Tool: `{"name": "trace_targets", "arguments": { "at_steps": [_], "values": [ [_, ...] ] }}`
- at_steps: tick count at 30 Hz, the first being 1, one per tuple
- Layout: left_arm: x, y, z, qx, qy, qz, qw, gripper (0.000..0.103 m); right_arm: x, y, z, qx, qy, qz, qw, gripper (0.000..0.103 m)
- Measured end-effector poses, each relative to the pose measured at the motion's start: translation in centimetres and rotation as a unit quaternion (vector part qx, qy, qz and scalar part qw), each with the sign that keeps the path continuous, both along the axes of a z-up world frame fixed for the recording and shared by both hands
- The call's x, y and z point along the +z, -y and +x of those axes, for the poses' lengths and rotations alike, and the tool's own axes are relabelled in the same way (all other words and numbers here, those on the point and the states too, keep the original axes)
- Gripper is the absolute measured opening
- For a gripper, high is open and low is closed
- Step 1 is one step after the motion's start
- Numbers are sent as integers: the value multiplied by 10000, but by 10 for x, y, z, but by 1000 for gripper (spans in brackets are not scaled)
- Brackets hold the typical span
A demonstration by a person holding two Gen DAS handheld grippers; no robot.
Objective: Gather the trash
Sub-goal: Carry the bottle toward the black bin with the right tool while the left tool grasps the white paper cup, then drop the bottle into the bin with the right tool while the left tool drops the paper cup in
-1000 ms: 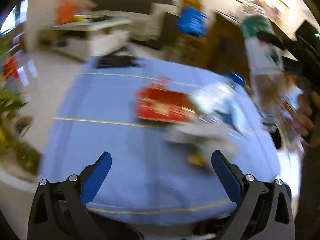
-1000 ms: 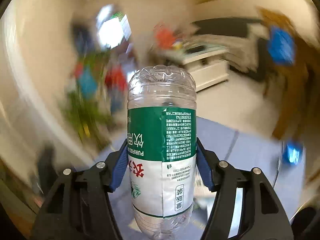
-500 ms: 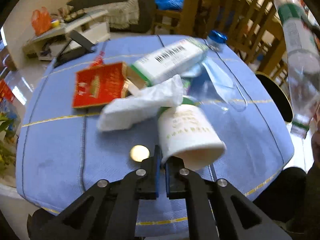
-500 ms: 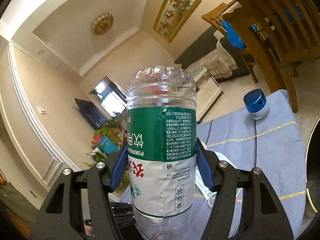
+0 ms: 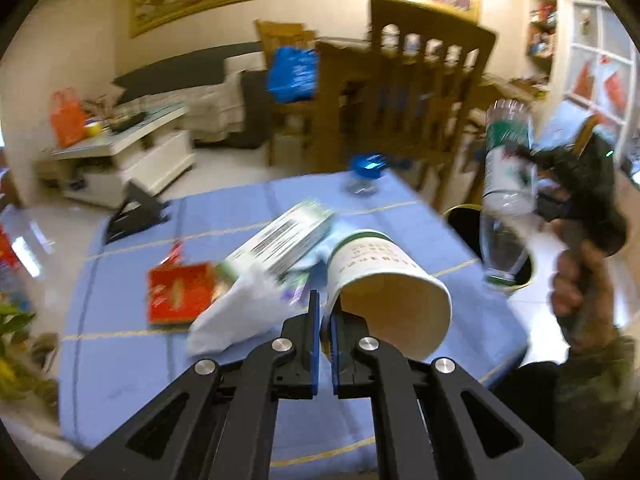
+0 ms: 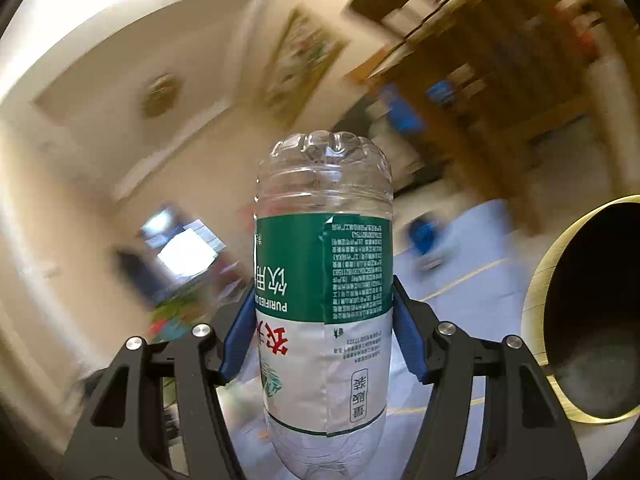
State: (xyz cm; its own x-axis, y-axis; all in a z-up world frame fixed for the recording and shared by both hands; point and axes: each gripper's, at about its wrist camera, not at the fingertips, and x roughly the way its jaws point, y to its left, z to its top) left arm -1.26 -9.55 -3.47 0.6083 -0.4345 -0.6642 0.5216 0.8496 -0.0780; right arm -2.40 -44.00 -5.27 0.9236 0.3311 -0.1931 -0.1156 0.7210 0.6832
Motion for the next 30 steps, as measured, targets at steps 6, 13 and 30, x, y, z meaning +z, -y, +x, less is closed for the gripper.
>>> {"name": "trace_targets", "arguments": {
  "at_steps": [6,13,30],
  "values": [
    [11,12,33,-182,-218,-643,9975,3,29,44,-21,-1882,-93,-940,9776,62],
    [15,43,55,-238,-390,-737,9962,3,-23,77,-6,-2850,-1046,-1489,9411,62],
    [-27,295,58,-1921,-606,-126,9794,3,-49,114,-19,-3616,-1357,-1300,9132,97]
  ]
}}
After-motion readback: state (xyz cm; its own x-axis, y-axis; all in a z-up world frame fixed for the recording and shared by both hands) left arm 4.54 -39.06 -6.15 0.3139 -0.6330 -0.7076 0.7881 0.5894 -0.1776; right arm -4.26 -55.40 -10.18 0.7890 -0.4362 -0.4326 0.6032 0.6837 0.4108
